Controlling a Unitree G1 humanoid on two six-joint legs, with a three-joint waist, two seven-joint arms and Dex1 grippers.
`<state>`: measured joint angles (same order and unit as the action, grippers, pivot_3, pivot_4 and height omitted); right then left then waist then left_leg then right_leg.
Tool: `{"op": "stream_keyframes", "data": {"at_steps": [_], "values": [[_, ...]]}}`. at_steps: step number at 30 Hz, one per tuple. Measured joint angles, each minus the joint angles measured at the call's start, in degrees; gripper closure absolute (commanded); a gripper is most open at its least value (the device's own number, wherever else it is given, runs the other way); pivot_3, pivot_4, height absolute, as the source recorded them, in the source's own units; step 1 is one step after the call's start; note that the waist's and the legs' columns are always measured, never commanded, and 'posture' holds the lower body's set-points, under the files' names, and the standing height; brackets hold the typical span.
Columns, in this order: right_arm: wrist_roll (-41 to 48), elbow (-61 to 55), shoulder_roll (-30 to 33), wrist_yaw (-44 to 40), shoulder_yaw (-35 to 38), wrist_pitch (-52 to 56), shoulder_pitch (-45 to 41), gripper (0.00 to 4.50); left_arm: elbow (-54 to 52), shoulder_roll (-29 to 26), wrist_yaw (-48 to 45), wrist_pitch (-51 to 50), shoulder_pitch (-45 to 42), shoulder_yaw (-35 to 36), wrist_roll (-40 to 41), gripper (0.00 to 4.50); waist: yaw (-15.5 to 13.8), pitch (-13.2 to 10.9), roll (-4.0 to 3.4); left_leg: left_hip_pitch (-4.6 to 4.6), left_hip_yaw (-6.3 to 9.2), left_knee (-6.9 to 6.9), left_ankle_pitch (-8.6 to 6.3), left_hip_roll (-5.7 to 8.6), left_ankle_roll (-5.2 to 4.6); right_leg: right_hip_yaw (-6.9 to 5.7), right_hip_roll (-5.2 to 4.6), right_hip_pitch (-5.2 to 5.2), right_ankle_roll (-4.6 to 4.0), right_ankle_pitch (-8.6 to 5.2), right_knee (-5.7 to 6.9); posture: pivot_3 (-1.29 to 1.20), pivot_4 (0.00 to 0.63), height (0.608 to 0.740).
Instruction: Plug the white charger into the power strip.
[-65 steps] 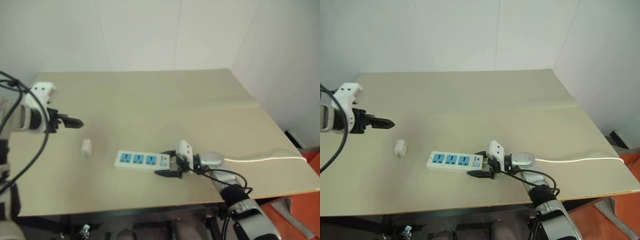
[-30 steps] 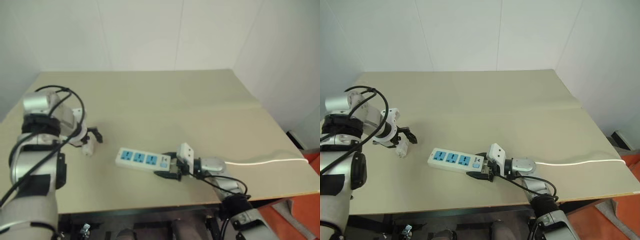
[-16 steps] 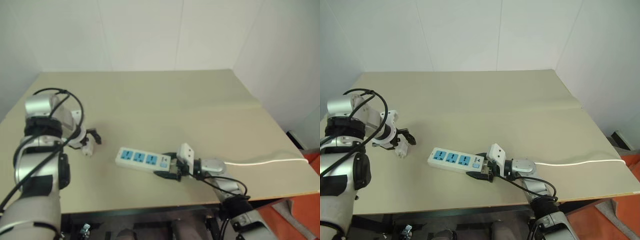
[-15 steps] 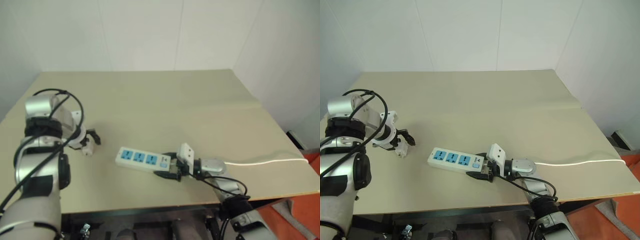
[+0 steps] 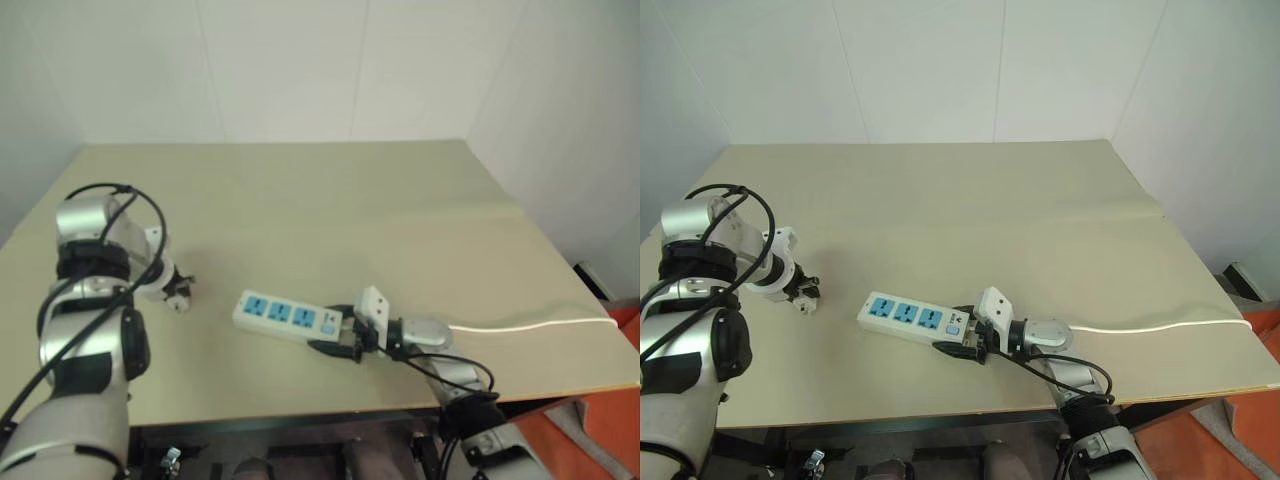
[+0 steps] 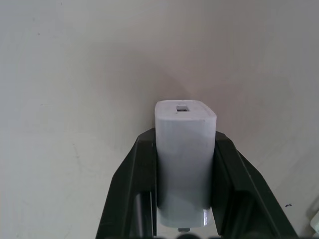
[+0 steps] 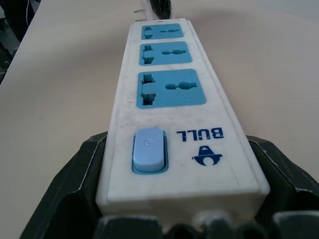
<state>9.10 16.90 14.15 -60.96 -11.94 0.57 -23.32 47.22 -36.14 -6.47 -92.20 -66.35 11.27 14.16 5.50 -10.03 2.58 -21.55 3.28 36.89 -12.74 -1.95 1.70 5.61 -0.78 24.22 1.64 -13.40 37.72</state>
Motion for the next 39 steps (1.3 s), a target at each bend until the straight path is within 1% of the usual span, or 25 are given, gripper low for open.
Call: {"op": "stream_keyframes", "data": {"at_steps": [3,7,9,11,15,17,18,19,21,23,27,30,33,36,39], "values": [[0.65,-0.09,0.01,0.25,0.04,0.12,0.18,1.06,-3.51,-0.01,-2.79,0.13,0.99,-2.39,0.49,3.49,0.02,0.0,0.0,-0.05,0.01,0.0,0.0,0.0,0.01,0.0,-0.01,0.02,-0.01,0.01,-0.03,0.0,0.15,0.74],[0.76,0.04,-0.02,0.42,-0.02,0.11,0.17,1.06,-13.4,-0.37,-7.66,2.95,4.01,-6.36,1.96,3.49,0.05,0.0,0.0,-0.06,0.0,-0.01,-0.01,-0.01,0.05,0.01,-0.01,0.04,-0.14,0.08,-0.02,0.0,0.15,0.74],[0.79,0.3,-0.16,0.49,-0.11,0.11,-0.01,1.06,-20.57,-1.86,-11.06,7.45,7.3,-10.03,2.02,3.49,0.15,0.0,0.0,-0.02,-0.04,-0.02,-0.02,-0.02,0.08,0.05,-0.01,0.03,-0.14,0.08,0.0,0.0,0.15,0.74],[0.82,0.69,-0.19,0.46,-0.1,0.07,-0.28,1.06,-24.9,-3.97,-15.74,11.85,9.69,-13.73,2.13,3.49,0.13,0.0,0.0,-0.01,-0.02,-0.02,0.0,-0.02,0.1,0.04,0.01,0.03,-0.14,0.09,-0.01,0.0,0.15,0.74],[0.85,1.75,-0.32,0.47,-0.01,-0.27,-0.74,1.06,-29.05,-8.86,-26.63,27.56,13.04,-19.36,0.98,3.49,0.06,0.0,0.01,0.08,-0.04,-0.02,0.02,-0.02,0.12,0.04,0.02,-0.06,-0.01,0.0,-0.04,0.0,0.15,0.74],[0.82,1.82,-0.5,0.69,-0.03,-0.41,-0.74,1.06,-29.32,-10.47,-32.33,40.78,14.99,-20.46,-0.9,3.49,0.11,0.01,0.01,0.13,-0.09,-0.02,0.02,-0.03,0.12,0.07,0.02,-0.08,-0.01,0.01,-0.06,0.0,0.15,0.74],[0.83,1.79,-0.5,0.8,-0.03,-0.48,-0.68,1.06,-29.16,-10.89,-34.68,46.03,15.59,-20.8,-1.49,3.49,0.08,0.01,0.01,0.11,-0.09,-0.02,0.02,-0.05,0.12,0.07,0.04,-0.08,-0.02,0.0,-0.06,0.0,0.15,0.74],[0.83,1.7,-0.51,0.98,-0.02,-0.52,-0.59,1.06,-27.97,-10.73,-37.65,53.58,15.97,-20.81,-2.31,3.49,-0.04,0.01,0.01,0.11,-0.09,-0.02,0.02,-0.04,0.12,0.07,0.04,-0.08,-0.02,0.01,-0.08,0.0,0.15,0.74],[0.83,1.49,-0.51,1.37,0.02,-0.73,-0.24,1.06,-25.13,-8.48,-41.51,63.81,15.84,-18.96,-2.15,3.49,-0.24,0.02,0.03,0.11,-0.1,0.01,0.02,-0.04,0.11,0.07,0.03,-0.13,-0.02,0.01,-0.12,0.0,0.15,0.74],[0.84,1.17,-0.49,1.75,0.06,-1.05,0.16,1.06,-23.36,-4.39,-44.46,69.43,15.55,-15.85,0.65,3.49,-0.44,0.04,0.06,0.06,-0.11,0.05,0.02,-0.04,0.11,0.07,0.04,-0.13,-0.02,0.01,-0.14,0.0,0.15,0.74],[0.93,0.03,-0.33,2.48,0.06,-1.12,1.04,1.06,-23.8,3.9,-50.17,72.6,15.78,-10.75,8.25,3.49,-0.25,0.05,0.07,-0.04,-0.1,0.04,0.02,-0.06,0.1,0.08,0.06,-0.07,-0.02,0.01,-0.14,0.0,0.15,0.74],[1.01,-0.2,-0.23,2.51,-0.01,-1.12,1.14,1.06,-26.08,8.34,-55.66,72.54,17.17,-8.96,14.46,3.49,-0.1,0.05,0.07,-0.08,-0.09,0.05,0.01,-0.05,0.09,0.09,0.06,-0.06,-0.02,0.01,-0.13,0.0,0.15,0.74],[1.02,-0.2,-0.06,2.48,-0.11,-1.08,1.09,1.06,-27.3,10.1,-61.87,70.74,18.49,-9.01,17.91,3.49,-0.1,0.05,0.07,-0.08,-0.08,0.06,0.01,-0.04,0.09,0.08,0.06,-0.07,-0.02,0.01,-0.13,0.0,0.15,0.74],[1.1,-0.73,1.05,1.68,-0.55,-0.69,1.03,1.06,-28.45,10.36,-69.44,70.94,20.02,-11.52,18.06,3.49,-0.17,0.04,0.06,-0.08,-0.07,0.06,0.01,-0.03,0.09,0.08,0.06,-0.08,-0.01,0.0,-0.16,0.0,0.15,0.74],[1.16,-1.92,2.55,-0.33,-1.29,-0.15,1.18,1.06,-28.54,10.66,-74.76,71.96,21.12,-13.68,17.49,3.49,-0.45,0.04,0.07,-0.12,-0.07,0.07,0.01,-0.02,0.09,0.07,0.05,-0.08,-0.01,0.0,-0.22,0.0,0.15,0.74]]}}
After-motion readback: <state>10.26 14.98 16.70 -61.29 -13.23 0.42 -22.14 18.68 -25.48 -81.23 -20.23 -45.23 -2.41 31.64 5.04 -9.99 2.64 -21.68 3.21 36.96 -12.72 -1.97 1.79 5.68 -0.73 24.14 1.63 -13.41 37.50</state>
